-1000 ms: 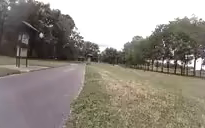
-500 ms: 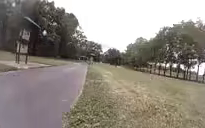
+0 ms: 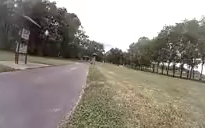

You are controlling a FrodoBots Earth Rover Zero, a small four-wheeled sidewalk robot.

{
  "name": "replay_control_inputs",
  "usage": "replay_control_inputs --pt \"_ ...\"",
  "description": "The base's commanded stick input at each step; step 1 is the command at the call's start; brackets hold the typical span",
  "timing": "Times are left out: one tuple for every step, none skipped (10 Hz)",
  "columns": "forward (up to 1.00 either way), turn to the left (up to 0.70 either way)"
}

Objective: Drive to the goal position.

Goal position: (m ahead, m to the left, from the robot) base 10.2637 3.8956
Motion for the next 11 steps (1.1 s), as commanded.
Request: replay_control_inputs --pt "0.7 0.0" --pt "0.7 0.0" --pt "0.7 0.0" --pt "0.7 0.0" --pt "0.7 0.0" --pt "0.7 0.0" --pt "0.7 0.0" --pt "0.7 0.0" --pt "0.7 0.0" --pt "0.7 0.0" --pt "0.7 0.0"
